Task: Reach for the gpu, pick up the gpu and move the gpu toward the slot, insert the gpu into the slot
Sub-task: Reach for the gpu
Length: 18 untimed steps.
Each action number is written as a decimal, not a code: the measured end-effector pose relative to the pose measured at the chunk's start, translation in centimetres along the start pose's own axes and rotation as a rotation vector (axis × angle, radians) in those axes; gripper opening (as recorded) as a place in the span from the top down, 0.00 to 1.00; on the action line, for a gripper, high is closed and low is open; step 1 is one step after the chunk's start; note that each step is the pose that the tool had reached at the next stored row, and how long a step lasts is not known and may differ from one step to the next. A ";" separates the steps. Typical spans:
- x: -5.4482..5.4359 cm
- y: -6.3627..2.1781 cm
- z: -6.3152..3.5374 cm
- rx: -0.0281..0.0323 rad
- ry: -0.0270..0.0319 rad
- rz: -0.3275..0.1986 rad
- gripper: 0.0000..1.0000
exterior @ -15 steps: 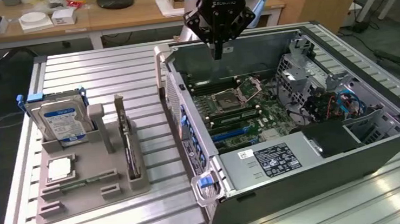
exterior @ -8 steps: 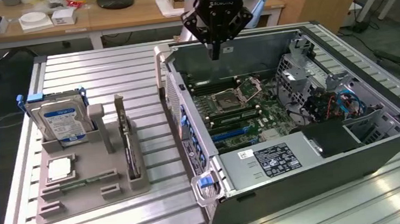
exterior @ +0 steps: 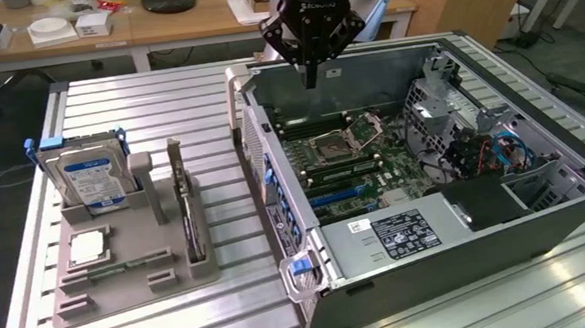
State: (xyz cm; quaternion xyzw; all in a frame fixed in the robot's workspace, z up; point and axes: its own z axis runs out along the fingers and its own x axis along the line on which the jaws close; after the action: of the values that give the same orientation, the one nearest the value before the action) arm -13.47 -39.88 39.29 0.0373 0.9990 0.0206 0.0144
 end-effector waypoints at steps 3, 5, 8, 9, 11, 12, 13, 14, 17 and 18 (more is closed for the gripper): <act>0.2 -0.02 -0.01 0.0000 0.0000 0.000 0.90; 0.3 -0.02 -0.01 0.0000 0.0000 0.000 0.90; 0.6 -0.04 -0.02 0.0001 0.0001 0.000 0.90; 0.7 -0.05 -0.02 0.0000 0.0001 0.000 0.90; 0.9 -0.07 -0.03 0.0000 0.0000 0.000 0.90; 1.0 -0.07 -0.03 0.0000 0.0000 0.000 0.90; 1.1 -0.08 -0.03 0.0000 0.0000 0.000 0.90; 1.2 -0.09 -0.03 -0.0001 -0.0001 0.000 0.90; 1.4 -0.11 -0.04 -0.0001 0.0000 0.000 0.90; 1.5 -0.11 -0.04 0.0000 0.0000 0.000 0.90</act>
State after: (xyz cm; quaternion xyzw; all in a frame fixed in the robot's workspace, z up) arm -14.98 -39.89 39.29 0.0373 0.9990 0.0206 0.0144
